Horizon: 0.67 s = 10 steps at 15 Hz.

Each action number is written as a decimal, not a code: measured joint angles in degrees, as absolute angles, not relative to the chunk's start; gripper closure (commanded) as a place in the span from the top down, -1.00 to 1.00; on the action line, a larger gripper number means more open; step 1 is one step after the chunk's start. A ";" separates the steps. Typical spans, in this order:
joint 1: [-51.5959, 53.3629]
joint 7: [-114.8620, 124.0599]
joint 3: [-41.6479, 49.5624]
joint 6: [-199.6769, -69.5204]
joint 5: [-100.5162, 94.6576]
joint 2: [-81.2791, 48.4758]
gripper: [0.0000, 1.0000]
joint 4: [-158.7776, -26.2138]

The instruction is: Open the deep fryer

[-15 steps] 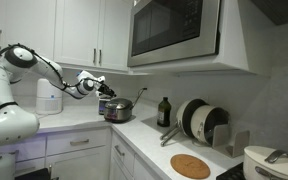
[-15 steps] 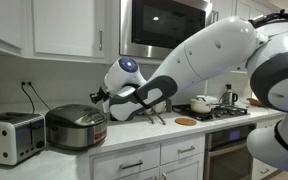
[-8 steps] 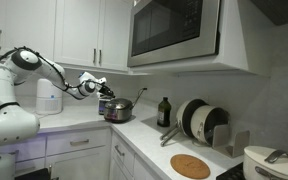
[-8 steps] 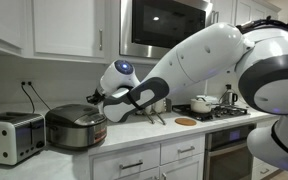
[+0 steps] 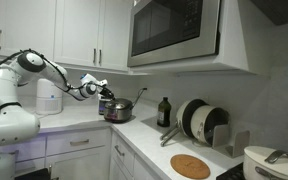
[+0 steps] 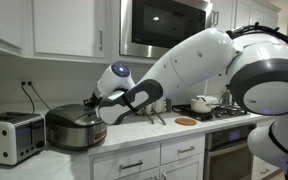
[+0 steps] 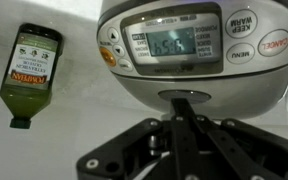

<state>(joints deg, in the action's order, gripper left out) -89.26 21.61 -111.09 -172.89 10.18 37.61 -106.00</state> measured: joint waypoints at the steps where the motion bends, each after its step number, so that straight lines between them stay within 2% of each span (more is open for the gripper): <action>1: -89.58 21.50 -111.27 -172.87 10.31 37.71 -1.00 -105.86; 10: -92.22 21.46 -113.31 -172.73 10.44 39.08 -1.00 -104.32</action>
<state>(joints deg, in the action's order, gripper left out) -92.22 21.46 -113.31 -172.73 10.44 39.08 -104.32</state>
